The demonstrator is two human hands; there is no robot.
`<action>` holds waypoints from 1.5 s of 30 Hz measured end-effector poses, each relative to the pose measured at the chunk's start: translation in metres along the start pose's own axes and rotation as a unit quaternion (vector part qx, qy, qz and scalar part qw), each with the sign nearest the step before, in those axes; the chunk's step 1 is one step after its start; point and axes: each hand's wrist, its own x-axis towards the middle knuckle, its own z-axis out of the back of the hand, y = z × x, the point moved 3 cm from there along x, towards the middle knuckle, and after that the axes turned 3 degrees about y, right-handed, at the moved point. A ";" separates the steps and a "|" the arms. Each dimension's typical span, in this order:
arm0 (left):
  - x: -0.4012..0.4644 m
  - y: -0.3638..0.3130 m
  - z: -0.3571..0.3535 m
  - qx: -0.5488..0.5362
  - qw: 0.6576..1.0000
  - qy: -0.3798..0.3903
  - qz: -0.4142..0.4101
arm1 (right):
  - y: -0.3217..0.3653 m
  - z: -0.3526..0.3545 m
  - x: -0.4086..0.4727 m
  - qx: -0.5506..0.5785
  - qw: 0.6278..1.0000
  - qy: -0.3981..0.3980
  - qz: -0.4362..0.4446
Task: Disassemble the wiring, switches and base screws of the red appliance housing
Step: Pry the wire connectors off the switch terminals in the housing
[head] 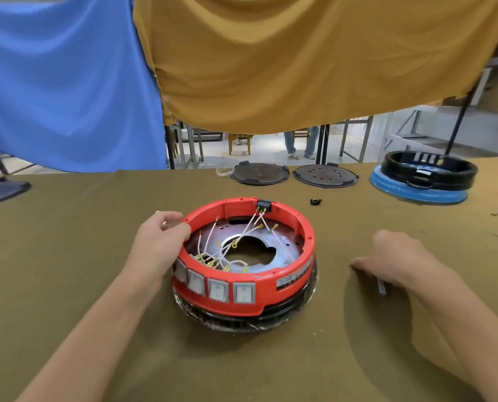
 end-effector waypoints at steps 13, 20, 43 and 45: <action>-0.013 -0.014 0.001 0.117 0.977 0.170 0.055 | 0.009 0.015 -0.008 0.344 0.924 -0.123 0.111; -0.019 -0.020 0.016 0.221 0.929 0.288 0.064 | 0.037 0.022 -0.037 0.540 0.776 -0.088 0.315; -0.015 -0.061 -0.029 0.367 0.884 0.225 -0.184 | 0.077 0.011 -0.023 0.599 0.744 -0.047 0.292; -0.020 -0.065 -0.049 0.350 0.878 0.248 -0.213 | 0.080 0.007 -0.025 0.600 0.743 -0.042 0.294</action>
